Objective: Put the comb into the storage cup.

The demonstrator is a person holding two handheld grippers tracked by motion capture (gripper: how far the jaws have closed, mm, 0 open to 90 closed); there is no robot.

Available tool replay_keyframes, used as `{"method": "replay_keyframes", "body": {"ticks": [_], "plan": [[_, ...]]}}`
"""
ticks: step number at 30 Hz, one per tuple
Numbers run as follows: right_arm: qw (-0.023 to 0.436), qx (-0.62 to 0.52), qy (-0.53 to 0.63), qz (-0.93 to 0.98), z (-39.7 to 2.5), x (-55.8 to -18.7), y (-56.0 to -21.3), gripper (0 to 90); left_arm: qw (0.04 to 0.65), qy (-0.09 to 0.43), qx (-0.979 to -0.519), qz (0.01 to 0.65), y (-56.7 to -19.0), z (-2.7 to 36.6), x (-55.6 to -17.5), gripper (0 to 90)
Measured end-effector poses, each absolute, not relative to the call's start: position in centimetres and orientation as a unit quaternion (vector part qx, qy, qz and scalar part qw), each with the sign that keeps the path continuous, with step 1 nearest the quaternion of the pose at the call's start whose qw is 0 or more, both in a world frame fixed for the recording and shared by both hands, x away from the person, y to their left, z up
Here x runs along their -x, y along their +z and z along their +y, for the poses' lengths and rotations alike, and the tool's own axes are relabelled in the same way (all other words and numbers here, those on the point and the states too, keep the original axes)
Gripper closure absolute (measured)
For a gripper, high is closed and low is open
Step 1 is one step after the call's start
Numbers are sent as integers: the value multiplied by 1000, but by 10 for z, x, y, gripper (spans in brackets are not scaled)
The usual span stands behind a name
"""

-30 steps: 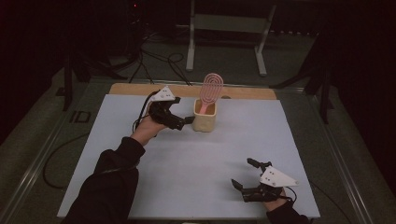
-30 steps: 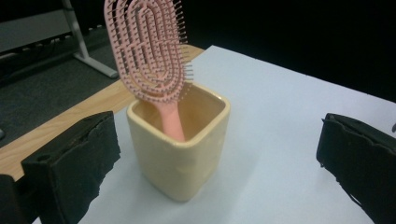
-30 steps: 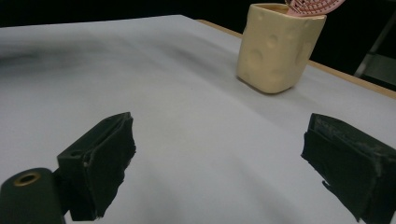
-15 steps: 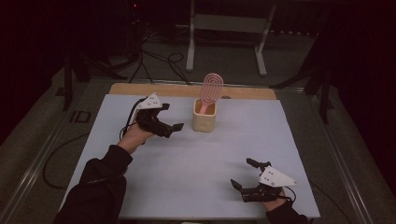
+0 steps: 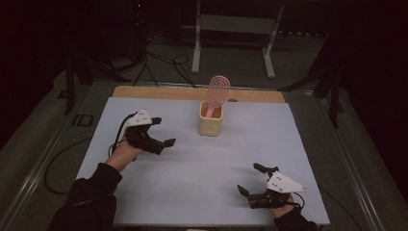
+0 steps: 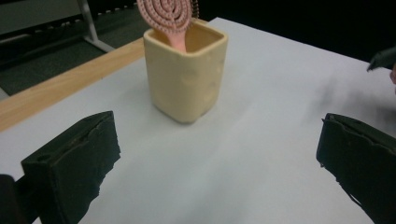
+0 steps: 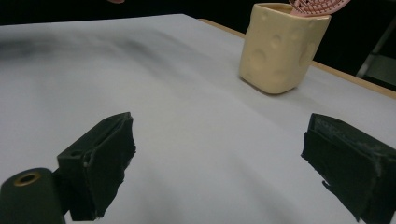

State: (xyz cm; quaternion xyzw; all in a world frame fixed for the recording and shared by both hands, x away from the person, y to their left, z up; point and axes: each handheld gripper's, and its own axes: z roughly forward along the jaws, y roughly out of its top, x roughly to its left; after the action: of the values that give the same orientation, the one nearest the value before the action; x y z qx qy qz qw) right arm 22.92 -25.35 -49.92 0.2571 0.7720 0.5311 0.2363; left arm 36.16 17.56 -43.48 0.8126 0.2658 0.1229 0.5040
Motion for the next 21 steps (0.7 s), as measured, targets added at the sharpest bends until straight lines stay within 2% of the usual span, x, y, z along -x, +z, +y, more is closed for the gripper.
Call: {"method": "replay_keyframes", "body": {"ticks": [21], "plan": [[236,-255,529,774,-252,-229,-499,86,492,122,-811,292,-468,221,-310,0]]}}
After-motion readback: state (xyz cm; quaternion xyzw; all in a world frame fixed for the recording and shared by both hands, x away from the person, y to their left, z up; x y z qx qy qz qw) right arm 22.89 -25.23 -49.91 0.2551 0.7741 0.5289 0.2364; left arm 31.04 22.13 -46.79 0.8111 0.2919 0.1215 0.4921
